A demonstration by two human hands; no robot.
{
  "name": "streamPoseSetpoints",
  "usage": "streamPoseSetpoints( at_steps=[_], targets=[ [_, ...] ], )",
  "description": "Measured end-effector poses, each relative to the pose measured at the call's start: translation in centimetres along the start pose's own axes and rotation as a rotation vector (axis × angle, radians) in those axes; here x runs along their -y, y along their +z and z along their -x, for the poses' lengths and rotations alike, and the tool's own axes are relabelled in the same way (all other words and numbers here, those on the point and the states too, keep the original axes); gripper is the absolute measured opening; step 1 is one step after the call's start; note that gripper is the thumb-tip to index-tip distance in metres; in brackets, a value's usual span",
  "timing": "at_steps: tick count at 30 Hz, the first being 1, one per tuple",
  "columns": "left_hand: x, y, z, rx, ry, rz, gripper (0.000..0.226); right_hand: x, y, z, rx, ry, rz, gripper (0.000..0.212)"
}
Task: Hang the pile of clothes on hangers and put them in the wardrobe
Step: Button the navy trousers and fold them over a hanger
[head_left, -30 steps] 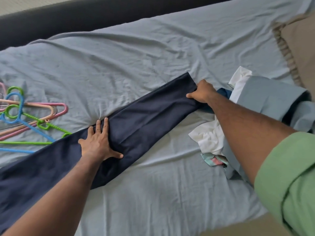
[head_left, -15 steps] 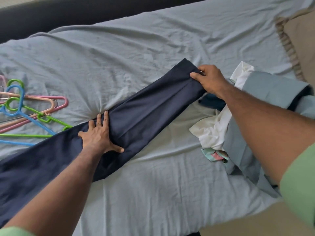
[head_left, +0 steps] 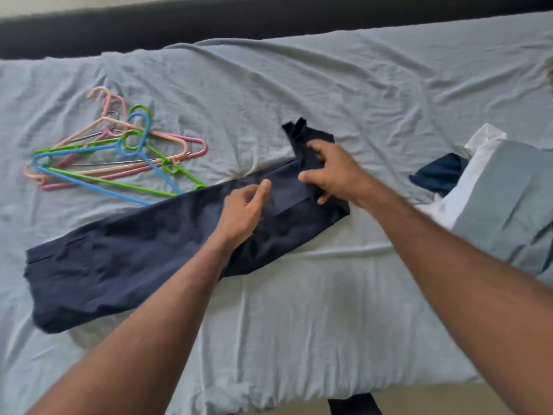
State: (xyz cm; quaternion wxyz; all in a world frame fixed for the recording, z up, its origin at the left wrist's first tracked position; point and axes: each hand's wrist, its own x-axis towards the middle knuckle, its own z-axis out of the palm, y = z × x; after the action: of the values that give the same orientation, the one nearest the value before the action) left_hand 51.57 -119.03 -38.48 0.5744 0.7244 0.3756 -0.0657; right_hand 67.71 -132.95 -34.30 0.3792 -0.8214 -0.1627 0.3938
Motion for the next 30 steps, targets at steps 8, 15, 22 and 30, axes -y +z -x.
streamPoseSetpoints(
  at_steps=[8,15,22,30],
  targets=[
    [6.5,-13.0,6.4,0.03,-0.443,0.544,0.06,7.9,22.9,5.6,0.204,-0.101,0.306,0.04],
    [13.5,-24.1,11.4,-0.281,-0.689,0.568,0.021,11.9,37.1,8.4,0.464,-0.378,0.357,0.032],
    [19.4,-32.4,12.0,-0.512,-0.571,0.358,0.015,14.5,42.2,9.1,0.533,-0.407,0.176,0.039],
    [23.9,-36.2,12.2,-0.483,-0.457,-0.112,0.031,10.4,38.6,5.5,0.08,-0.206,0.481,0.048]
  ],
)
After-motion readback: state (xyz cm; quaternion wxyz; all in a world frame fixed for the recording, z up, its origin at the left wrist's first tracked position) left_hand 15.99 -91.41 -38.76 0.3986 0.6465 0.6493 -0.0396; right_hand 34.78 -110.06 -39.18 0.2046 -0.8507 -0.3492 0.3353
